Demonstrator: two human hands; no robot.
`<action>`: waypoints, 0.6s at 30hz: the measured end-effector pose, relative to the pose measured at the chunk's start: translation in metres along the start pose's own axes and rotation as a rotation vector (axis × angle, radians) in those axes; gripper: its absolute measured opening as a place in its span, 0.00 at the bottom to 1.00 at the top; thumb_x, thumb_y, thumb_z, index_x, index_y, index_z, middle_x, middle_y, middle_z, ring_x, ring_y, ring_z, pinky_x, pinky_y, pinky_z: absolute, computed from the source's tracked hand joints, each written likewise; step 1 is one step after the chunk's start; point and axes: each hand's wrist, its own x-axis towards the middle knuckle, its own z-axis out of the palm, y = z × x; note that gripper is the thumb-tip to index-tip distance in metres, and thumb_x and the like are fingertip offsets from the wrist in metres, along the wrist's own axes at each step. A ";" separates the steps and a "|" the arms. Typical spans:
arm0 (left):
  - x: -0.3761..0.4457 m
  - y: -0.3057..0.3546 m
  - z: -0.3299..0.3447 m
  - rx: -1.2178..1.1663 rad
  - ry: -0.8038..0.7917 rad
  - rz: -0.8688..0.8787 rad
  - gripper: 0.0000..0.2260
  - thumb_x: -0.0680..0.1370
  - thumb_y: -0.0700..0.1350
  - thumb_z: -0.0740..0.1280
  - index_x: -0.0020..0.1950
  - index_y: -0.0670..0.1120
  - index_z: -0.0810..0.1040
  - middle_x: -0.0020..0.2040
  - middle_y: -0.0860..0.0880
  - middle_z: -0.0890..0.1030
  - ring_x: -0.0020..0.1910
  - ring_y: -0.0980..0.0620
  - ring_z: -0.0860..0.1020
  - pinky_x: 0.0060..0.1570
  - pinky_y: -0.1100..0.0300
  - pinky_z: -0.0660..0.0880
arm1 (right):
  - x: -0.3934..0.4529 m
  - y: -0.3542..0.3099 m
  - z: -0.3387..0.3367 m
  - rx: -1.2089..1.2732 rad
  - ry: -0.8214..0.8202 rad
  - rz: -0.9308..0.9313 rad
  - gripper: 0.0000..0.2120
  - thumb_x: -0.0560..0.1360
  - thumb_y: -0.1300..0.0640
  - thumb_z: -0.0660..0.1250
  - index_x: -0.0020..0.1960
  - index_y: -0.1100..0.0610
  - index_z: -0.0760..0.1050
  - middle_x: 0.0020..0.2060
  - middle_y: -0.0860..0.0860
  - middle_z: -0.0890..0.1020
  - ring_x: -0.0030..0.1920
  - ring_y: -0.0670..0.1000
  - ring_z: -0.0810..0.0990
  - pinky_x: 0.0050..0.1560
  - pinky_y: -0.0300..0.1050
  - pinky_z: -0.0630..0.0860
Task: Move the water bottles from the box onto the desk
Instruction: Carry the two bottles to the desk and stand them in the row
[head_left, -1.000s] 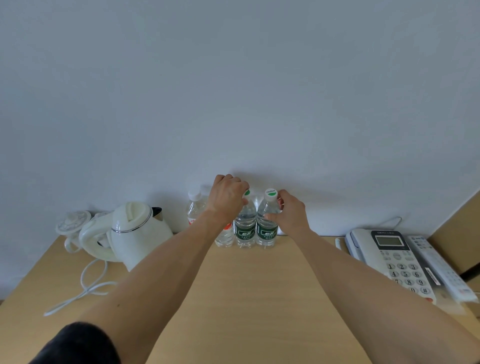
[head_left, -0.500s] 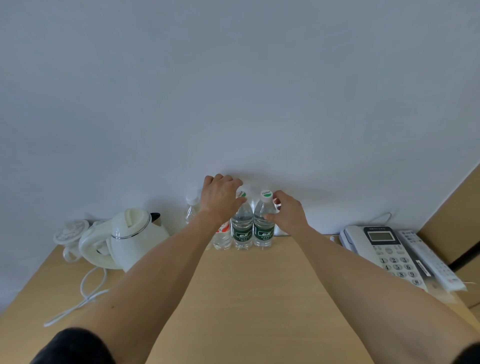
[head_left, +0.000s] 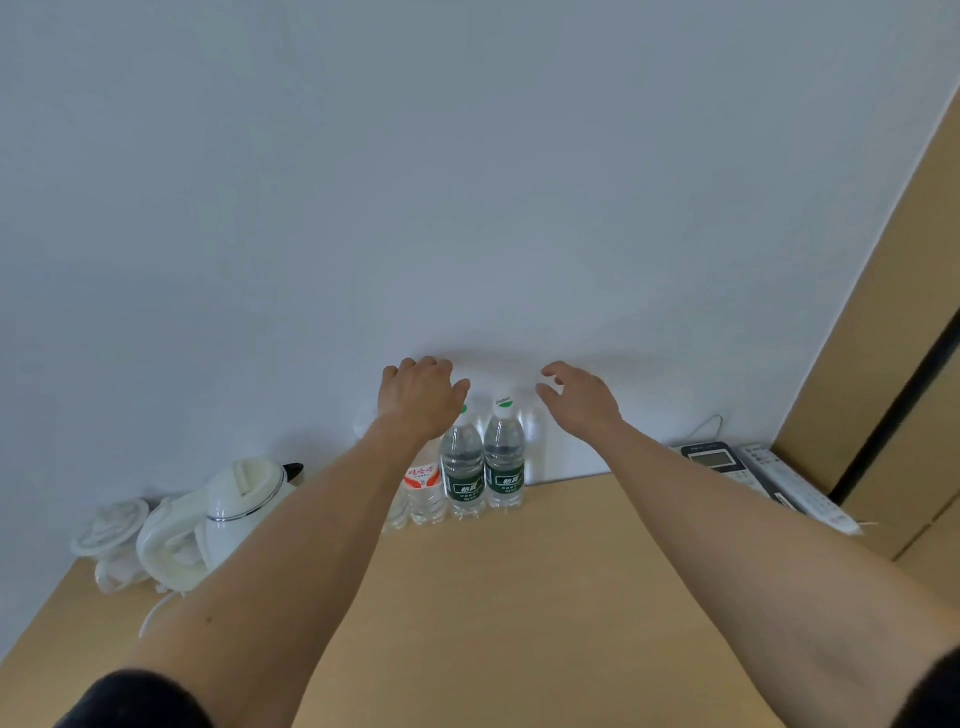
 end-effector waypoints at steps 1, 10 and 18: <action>0.000 0.004 -0.002 -0.001 -0.010 0.009 0.22 0.85 0.56 0.52 0.71 0.47 0.74 0.63 0.47 0.78 0.63 0.44 0.74 0.64 0.49 0.67 | -0.002 0.001 -0.004 -0.020 0.006 0.010 0.19 0.83 0.47 0.59 0.71 0.53 0.70 0.64 0.55 0.77 0.64 0.56 0.75 0.58 0.48 0.72; 0.000 0.079 -0.006 -0.068 -0.014 0.244 0.21 0.84 0.54 0.53 0.73 0.46 0.71 0.67 0.46 0.76 0.66 0.44 0.72 0.66 0.48 0.65 | -0.042 0.029 -0.043 -0.167 0.006 0.157 0.24 0.83 0.44 0.55 0.76 0.51 0.64 0.71 0.56 0.71 0.70 0.59 0.70 0.67 0.54 0.69; -0.018 0.187 0.012 -0.123 -0.044 0.514 0.20 0.85 0.52 0.53 0.73 0.46 0.71 0.71 0.46 0.74 0.71 0.45 0.70 0.70 0.48 0.62 | -0.114 0.098 -0.097 -0.235 0.074 0.367 0.24 0.83 0.44 0.55 0.77 0.50 0.63 0.71 0.56 0.71 0.67 0.59 0.72 0.64 0.53 0.72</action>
